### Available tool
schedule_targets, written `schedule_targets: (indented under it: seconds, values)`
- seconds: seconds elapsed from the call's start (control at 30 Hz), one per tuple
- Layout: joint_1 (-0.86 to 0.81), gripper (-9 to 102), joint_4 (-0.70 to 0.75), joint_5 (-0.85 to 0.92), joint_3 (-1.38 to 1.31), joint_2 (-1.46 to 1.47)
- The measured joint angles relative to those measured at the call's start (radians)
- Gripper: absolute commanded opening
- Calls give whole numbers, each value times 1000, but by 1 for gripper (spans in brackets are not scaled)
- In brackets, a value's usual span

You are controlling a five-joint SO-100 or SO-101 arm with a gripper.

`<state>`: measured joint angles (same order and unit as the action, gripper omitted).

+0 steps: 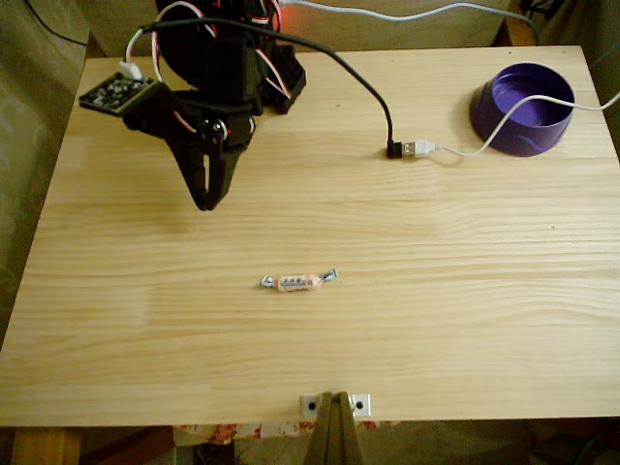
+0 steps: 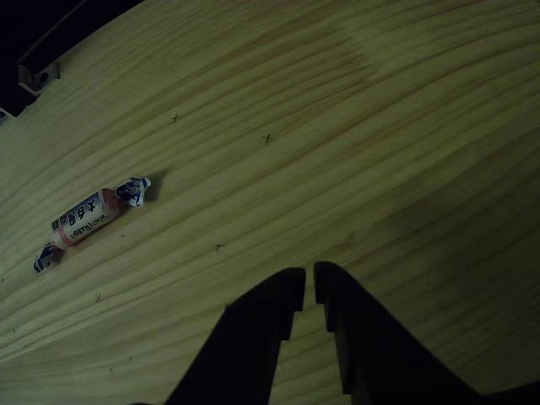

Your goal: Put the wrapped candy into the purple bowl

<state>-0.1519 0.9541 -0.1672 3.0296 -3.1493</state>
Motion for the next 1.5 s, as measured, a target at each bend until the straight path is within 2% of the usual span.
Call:
schedule_targets:
  seconds: [1.5]
  values:
    - [25,1,-2,14,0,-2]
